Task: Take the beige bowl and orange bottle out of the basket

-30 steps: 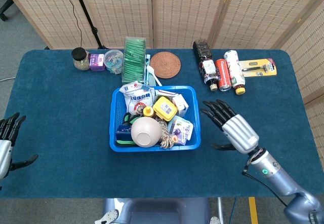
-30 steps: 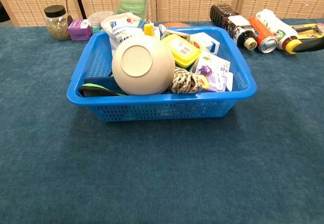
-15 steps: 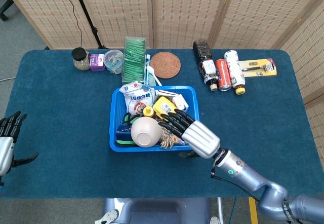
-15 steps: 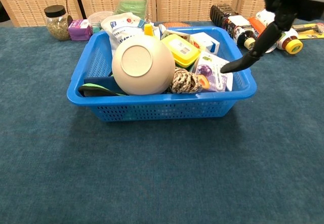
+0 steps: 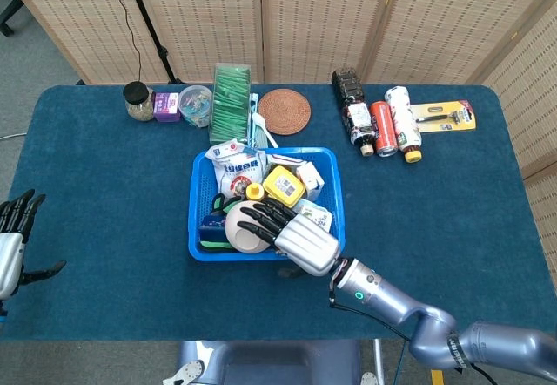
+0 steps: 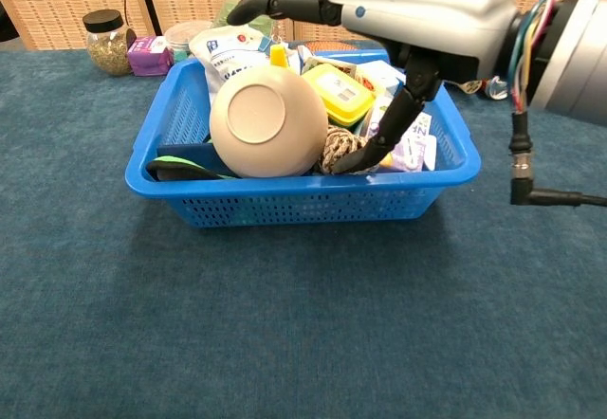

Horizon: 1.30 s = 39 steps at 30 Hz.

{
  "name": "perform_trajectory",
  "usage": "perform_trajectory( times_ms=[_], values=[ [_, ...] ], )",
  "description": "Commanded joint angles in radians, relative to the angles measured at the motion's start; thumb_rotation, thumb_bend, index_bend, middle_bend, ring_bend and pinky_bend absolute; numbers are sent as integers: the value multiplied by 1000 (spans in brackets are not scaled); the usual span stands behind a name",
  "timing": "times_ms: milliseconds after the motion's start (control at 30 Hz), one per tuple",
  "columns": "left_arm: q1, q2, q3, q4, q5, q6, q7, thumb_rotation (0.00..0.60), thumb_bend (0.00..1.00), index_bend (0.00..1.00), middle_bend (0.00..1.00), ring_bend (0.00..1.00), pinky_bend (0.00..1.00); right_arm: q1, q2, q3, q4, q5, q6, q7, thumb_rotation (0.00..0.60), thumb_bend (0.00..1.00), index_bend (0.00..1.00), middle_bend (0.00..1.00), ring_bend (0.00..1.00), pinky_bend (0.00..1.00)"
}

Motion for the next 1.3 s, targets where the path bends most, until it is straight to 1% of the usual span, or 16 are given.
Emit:
perform_trajectory(
  times_ms=[33,233,433,733,967,1133,1300],
  values=[
    [0,-1,2,0,3,0,2,600,63,0,0,0,0,24,-53,12,11,47,-29,-68,600,0,0,0,0,0],
    [8,1,19,-9,34,14,22,600,63,0,0,0,0,46,-107,31,11,132,-58,-182,600,0,0,0,0,0],
    [19,12,40,-20,74,26,24,600,63,0,0,0,0,64,-138,55,0,220,-70,-287,600,0,0,0,0,0],
    [35,17,51,-20,112,56,10,600,64,0,0,0,0,83,-149,75,4,300,-65,-355,600,0,0,0,0,0],
    [47,22,54,-18,130,79,-8,600,63,0,0,0,0,97,-162,75,22,326,-56,-378,600,0,0,0,0,2],
    [48,23,53,-16,131,79,-15,600,64,0,0,0,0,108,-173,73,37,338,-52,-392,600,0,0,0,0,41],
    [50,26,50,-14,128,82,-25,600,63,0,0,0,0,117,-183,65,49,349,-52,-403,600,0,11,0,4,154]
  ],
)
